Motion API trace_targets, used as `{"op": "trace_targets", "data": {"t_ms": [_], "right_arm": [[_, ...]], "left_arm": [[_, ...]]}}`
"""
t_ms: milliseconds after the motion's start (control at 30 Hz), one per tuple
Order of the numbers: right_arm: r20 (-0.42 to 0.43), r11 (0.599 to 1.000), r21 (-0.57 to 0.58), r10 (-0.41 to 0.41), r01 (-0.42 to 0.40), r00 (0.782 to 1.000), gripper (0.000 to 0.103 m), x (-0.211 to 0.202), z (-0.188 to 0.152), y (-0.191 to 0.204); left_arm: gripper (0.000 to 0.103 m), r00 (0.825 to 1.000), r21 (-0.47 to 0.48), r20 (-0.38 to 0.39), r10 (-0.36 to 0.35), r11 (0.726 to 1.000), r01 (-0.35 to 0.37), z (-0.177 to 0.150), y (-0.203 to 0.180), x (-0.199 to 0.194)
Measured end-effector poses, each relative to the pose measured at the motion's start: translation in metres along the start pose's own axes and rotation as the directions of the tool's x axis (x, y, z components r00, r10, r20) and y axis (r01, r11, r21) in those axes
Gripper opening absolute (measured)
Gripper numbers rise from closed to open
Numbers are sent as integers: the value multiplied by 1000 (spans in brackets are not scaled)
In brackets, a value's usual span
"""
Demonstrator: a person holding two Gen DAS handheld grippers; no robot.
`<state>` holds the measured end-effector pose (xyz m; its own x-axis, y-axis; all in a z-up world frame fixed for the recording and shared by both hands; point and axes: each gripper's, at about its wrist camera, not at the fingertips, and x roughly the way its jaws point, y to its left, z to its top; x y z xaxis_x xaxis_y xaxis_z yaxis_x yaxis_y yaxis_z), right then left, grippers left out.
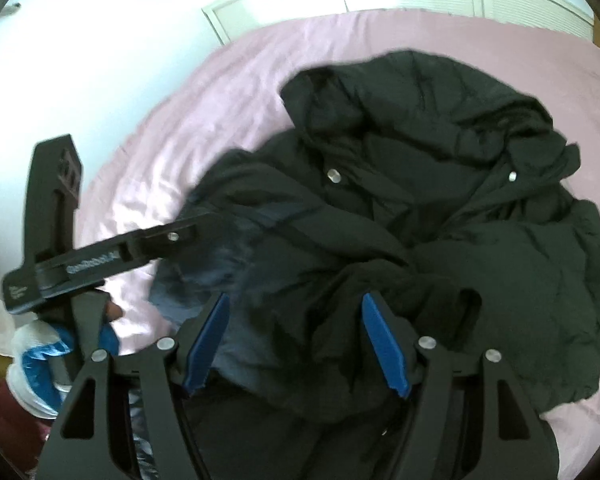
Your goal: Fold large clothes
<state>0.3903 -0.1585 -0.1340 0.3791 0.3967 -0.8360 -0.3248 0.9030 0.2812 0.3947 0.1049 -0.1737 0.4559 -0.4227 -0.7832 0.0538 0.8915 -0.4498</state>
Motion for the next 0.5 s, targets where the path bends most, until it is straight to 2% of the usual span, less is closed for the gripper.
{"op": "trace_targets", "data": {"t_ms": [100, 267, 367, 500], "right_arm": [[-49, 1000, 21, -4, 5, 999, 68, 27, -6, -20], [-85, 1000, 3, -7, 7, 996, 68, 39, -6, -32], [-82, 1000, -5, 23, -24, 996, 68, 29, 0, -34], [-23, 999, -25, 39, -39, 999, 68, -4, 3, -35]], "left_arm": [[78, 999, -12, -35, 28, 1000, -28, -7, 9, 24], [78, 994, 20, -66, 83, 996, -82, -12, 4, 41], [78, 997, 7, -18, 76, 997, -76, -6, -2, 22], [79, 997, 44, 38, 71, 996, -73, 19, -16, 7]]}}
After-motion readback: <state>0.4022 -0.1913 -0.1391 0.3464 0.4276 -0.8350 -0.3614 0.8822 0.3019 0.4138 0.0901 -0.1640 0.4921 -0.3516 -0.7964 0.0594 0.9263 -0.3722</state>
